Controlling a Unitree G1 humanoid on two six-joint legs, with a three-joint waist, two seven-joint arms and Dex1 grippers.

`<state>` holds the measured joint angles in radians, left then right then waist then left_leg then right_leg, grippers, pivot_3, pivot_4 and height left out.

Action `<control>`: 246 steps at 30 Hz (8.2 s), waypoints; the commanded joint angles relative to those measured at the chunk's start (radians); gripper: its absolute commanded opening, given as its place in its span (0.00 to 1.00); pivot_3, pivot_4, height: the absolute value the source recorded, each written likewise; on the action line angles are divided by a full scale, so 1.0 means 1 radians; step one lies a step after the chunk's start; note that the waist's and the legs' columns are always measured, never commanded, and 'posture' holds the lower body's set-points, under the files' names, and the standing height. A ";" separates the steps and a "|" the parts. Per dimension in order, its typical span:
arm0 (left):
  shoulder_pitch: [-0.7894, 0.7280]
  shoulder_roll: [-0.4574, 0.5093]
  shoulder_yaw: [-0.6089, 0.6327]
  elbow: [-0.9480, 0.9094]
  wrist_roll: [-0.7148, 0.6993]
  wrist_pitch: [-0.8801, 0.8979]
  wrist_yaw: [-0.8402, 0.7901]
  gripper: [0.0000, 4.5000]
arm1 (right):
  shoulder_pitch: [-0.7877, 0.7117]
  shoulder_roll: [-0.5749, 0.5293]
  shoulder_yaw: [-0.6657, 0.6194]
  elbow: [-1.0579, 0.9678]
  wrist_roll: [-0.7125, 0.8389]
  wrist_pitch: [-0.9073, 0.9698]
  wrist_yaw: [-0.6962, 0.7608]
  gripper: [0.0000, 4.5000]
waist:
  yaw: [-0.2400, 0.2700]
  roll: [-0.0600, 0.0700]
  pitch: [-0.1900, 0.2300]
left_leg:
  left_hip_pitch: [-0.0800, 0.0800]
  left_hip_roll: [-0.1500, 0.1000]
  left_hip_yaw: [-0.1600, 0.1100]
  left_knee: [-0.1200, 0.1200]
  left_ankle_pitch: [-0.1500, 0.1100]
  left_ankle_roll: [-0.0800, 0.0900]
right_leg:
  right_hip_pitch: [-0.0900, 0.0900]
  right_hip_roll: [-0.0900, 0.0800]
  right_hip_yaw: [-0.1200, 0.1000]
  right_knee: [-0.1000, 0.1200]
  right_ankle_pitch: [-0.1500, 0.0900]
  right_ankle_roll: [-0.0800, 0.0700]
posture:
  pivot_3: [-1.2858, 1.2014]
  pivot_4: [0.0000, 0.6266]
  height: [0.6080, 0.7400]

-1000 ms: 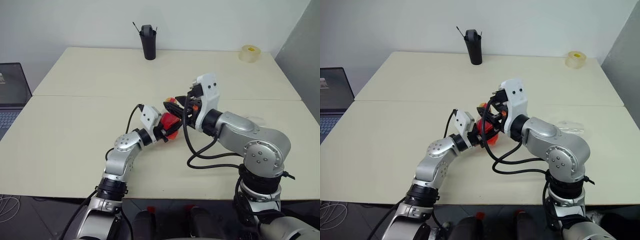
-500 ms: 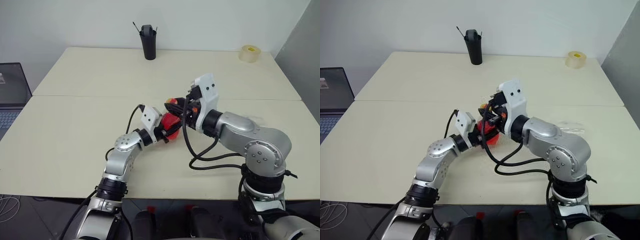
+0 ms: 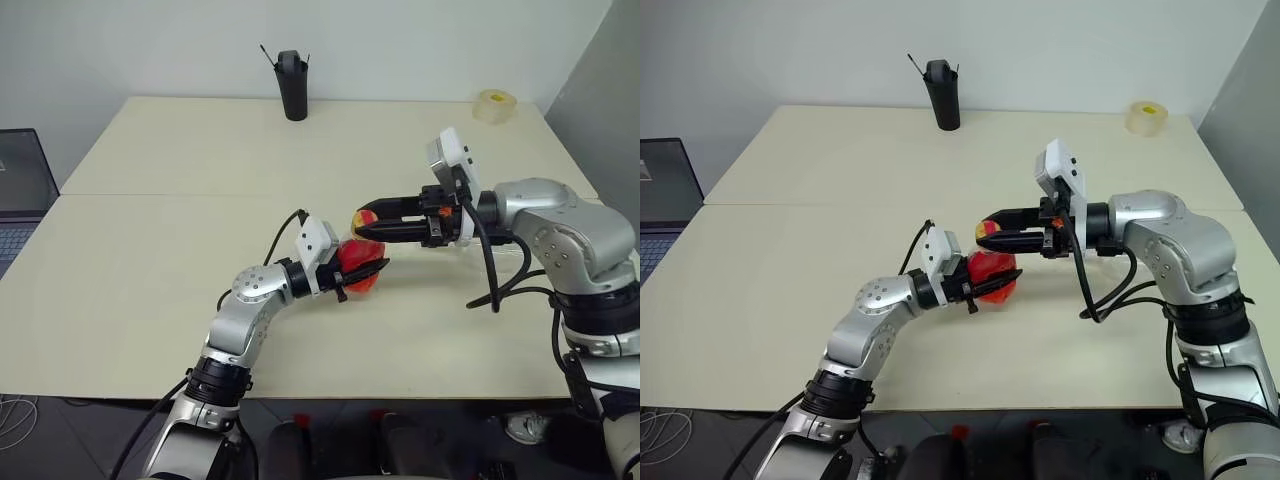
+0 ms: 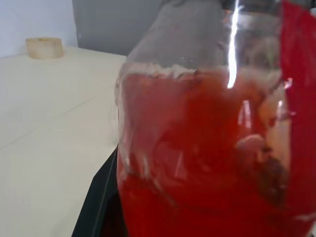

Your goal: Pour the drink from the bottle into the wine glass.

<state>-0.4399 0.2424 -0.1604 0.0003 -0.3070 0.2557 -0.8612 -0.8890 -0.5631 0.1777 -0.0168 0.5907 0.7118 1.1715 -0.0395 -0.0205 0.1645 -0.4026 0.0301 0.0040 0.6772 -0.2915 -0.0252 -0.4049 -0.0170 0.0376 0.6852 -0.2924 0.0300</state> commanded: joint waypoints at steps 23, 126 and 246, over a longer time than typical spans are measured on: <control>-0.089 -0.046 0.015 0.122 0.021 -0.079 0.034 0.35 | 0.065 0.059 -0.285 -0.502 0.084 0.371 -0.535 1.00 | 0.017 0.000 0.000 | -0.006 0.000 -0.003 0.002 0.000 0.000 | -0.001 -0.005 -0.001 -0.002 0.001 0.001 | 0.52 0.24 1.00; -0.134 -0.109 -0.038 0.169 0.036 -0.200 -0.085 0.33 | 0.205 -0.011 -0.399 -0.604 0.229 0.443 -0.585 1.00 | 0.022 0.001 0.000 | -0.006 0.000 -0.004 0.002 0.000 0.001 | -0.001 -0.004 -0.001 -0.003 0.001 0.001 | 0.52 0.24 1.00; -0.182 -0.105 0.003 0.267 0.070 -0.251 -0.045 0.32 | 0.235 0.133 -0.223 -0.564 0.299 0.326 -0.986 1.00 | 0.012 0.002 -0.001 | -0.007 -0.001 -0.003 0.002 0.001 0.001 | -0.001 -0.003 0.000 -0.003 0.001 0.001 | 0.52 0.24 1.00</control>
<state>-0.6044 0.1413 -0.1688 0.3087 -0.2240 0.0330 -0.9056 -0.6306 -0.4365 -0.0476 -0.5742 0.9099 1.0725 0.1923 -0.0279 -0.0186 0.1640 -0.4095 0.0295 0.0009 0.6795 -0.2910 -0.0240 -0.4064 -0.0198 0.0371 0.6823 -0.2914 0.0313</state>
